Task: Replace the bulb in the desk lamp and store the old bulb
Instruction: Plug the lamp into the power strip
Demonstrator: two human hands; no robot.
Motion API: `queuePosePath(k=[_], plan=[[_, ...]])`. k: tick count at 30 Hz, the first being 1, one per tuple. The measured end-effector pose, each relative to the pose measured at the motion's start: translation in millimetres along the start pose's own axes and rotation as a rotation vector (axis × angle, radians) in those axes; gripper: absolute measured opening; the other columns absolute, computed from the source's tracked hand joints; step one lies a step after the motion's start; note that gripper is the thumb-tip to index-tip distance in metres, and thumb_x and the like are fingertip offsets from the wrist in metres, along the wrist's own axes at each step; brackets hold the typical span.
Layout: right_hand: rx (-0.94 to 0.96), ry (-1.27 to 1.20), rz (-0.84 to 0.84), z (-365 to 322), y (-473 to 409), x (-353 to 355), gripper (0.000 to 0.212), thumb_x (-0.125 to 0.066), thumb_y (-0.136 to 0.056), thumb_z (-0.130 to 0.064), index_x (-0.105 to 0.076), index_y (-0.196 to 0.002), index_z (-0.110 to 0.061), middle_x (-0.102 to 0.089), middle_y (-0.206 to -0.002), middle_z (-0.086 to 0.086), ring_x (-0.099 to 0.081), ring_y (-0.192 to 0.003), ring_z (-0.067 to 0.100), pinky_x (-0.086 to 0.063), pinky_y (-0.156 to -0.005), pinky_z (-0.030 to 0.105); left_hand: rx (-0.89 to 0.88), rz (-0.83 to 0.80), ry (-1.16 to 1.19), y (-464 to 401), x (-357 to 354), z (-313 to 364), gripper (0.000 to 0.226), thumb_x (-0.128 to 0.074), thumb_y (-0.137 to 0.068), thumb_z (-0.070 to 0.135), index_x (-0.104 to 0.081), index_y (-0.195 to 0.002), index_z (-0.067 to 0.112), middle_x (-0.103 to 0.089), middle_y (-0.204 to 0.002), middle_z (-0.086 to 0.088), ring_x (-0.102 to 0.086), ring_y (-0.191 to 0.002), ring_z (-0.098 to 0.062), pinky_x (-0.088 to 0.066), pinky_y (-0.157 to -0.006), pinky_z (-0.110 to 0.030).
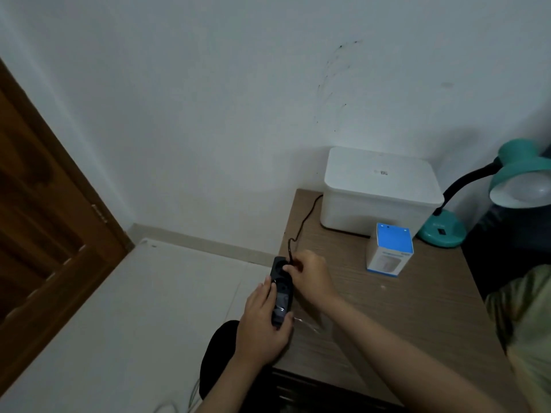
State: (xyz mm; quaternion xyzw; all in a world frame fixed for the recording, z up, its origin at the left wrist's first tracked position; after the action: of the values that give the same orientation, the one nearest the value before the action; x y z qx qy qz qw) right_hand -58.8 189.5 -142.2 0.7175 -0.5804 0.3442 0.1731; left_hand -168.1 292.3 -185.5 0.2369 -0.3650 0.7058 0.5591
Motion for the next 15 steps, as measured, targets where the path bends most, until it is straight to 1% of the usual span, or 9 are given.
queuePosePath(k=[3, 5, 8, 9, 12, 15], plan=[[0.039, 0.064, -0.062, -7.0, -4.2, 0.5, 0.015, -0.066, -0.085, -0.016, -0.070, -0.087, -0.001, -0.065, -0.088, 0.015, -0.059, -0.083, 0.025, -0.043, -0.072, 0.032, 0.018, 0.034, 0.028, 1.2, 1.4, -1.3, 0.070, -0.055, -0.079, 0.047, -0.045, -0.135, 0.007, -0.038, -0.147, -0.005, -0.041, -0.130, -0.024, -0.035, -0.106, -0.034], [0.061, 0.080, -0.102, -10.8, -9.0, 0.4, 0.015, -0.067, -0.084, -0.014, -0.068, -0.084, 0.001, -0.067, -0.086, 0.015, -0.060, -0.080, 0.025, -0.044, -0.068, 0.032, 0.043, 0.057, 0.057, 1.7, 2.7, -2.5, 0.070, -0.056, -0.077, 0.048, -0.047, -0.134, 0.008, -0.040, -0.146, -0.003, -0.041, -0.130, -0.021, -0.033, -0.106, -0.030], [0.076, 0.087, -0.169, -15.6, -15.3, 0.1, 0.013, -0.068, -0.082, -0.012, -0.068, -0.082, 0.001, -0.067, -0.080, 0.012, -0.054, -0.072, 0.016, -0.032, -0.060, 0.024, 0.077, 0.073, 0.095, 2.1, 4.1, -3.2, 0.073, -0.056, -0.075, 0.051, -0.047, -0.135, 0.011, -0.039, -0.146, 0.001, -0.041, -0.130, -0.017, -0.031, -0.105, -0.025], [0.070, 0.080, -0.178, -15.6, -16.8, -0.2, 0.013, -0.070, -0.081, -0.012, -0.068, -0.081, 0.001, -0.066, -0.077, 0.011, -0.054, -0.071, 0.016, -0.032, -0.060, 0.024, 0.084, 0.078, 0.104, 2.3, 4.7, -3.3, 0.073, -0.056, -0.074, 0.051, -0.047, -0.135, 0.011, -0.039, -0.146, 0.002, -0.041, -0.129, -0.016, -0.031, -0.104, -0.024], [0.007, -0.034, -0.136, -11.5, -17.9, -1.1, 0.014, -0.077, -0.074, -0.009, -0.066, -0.080, -0.002, -0.062, -0.073, 0.003, -0.056, -0.066, 0.014, -0.046, -0.064, 0.028, 0.092, 0.093, 0.118, 2.5, 5.7, -4.0, 0.074, -0.057, -0.073, 0.051, -0.048, -0.134, 0.012, -0.041, -0.145, 0.003, -0.043, -0.127, -0.014, -0.034, -0.102, -0.024], [-0.028, -0.143, -0.071, -5.9, -11.2, -2.7, 0.017, -0.079, -0.070, -0.007, -0.067, -0.078, 0.000, -0.064, -0.071, 0.002, -0.055, -0.060, 0.008, -0.050, -0.063, 0.026, 0.099, 0.099, 0.126, 2.8, 4.7, -6.1, 0.074, -0.059, -0.072, 0.051, -0.048, -0.135, 0.013, -0.040, -0.144, 0.005, -0.043, -0.126, -0.013, -0.034, -0.102, -0.023]])
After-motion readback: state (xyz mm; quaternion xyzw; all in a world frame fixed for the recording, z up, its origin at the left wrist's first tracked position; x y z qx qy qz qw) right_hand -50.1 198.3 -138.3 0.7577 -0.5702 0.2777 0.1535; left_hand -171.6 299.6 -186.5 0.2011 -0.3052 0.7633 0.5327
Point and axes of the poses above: each hand's wrist, its own y-axis away from the middle knuckle, its own x-axis out of the back of the hand, z = x × y, the point moved 7 cm from there along -y, towards the middle knuckle
